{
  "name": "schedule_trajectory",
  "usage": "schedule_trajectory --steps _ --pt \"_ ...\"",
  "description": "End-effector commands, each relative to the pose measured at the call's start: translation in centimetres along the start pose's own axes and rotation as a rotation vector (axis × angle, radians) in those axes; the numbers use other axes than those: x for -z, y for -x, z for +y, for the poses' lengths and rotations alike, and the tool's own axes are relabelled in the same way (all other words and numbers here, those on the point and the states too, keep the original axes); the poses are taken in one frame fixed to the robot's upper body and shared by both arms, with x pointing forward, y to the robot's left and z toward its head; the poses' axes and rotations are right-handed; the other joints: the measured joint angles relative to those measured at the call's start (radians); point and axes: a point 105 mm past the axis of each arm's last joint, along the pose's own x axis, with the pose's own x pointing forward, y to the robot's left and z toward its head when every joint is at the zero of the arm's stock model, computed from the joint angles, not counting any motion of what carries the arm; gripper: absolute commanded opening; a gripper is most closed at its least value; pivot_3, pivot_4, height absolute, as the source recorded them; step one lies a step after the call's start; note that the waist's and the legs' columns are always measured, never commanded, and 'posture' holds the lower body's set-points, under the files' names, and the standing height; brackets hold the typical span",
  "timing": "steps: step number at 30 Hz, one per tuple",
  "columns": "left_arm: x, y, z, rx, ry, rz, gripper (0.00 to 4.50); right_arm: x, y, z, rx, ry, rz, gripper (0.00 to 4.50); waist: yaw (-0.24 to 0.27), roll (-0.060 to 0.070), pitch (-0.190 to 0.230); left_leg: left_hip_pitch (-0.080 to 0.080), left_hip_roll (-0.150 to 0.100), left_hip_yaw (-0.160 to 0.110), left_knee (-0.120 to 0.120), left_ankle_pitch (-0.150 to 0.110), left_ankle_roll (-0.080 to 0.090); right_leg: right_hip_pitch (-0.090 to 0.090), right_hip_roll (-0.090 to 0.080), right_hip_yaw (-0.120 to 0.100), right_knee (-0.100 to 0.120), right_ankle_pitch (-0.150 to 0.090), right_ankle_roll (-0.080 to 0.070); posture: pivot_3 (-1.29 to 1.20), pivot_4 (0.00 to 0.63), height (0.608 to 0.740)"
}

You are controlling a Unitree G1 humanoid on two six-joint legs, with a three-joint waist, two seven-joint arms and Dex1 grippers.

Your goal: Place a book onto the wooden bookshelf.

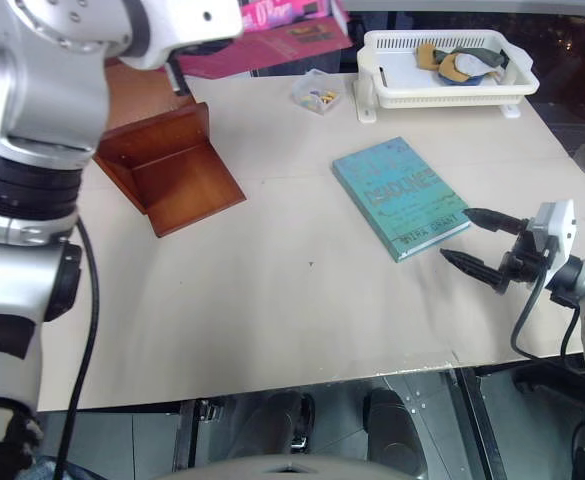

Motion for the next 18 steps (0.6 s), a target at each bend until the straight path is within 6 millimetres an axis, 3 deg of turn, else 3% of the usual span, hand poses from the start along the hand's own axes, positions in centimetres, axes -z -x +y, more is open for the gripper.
schedule_trajectory --steps 1,9,18 --pt "0.0 2.0 0.6 -0.026 -0.04 0.018 0.34 -2.0 -0.4 -0.7 -0.027 0.009 -0.107 4.5 0.002 0.0 0.0 0.0 0.0 0.0 0.0 0.0 0.0 0.0 0.0 0.0 0.0 0.0 0.0 0.0 0.15 0.74" --pt "2.1 3.9 0.0 0.003 -0.067 0.126 0.34 -4.4 -0.8 -1.5 -0.163 -0.08 -0.197 4.5 0.006 0.0 0.001 0.0 0.0 0.0 0.001 0.0 0.0 0.0 0.0 0.0 0.0 0.0 0.0 0.0 0.15 0.74" --pt "3.3 5.4 0.3 -0.011 -0.087 0.223 0.34 -4.9 -1.7 -1.8 -0.25 -0.144 -0.273 4.5 0.003 -0.001 0.001 0.0 0.0 0.0 0.001 -0.001 0.001 0.0 0.001 0.0 0.001 0.0 0.0 0.0 0.15 0.74"
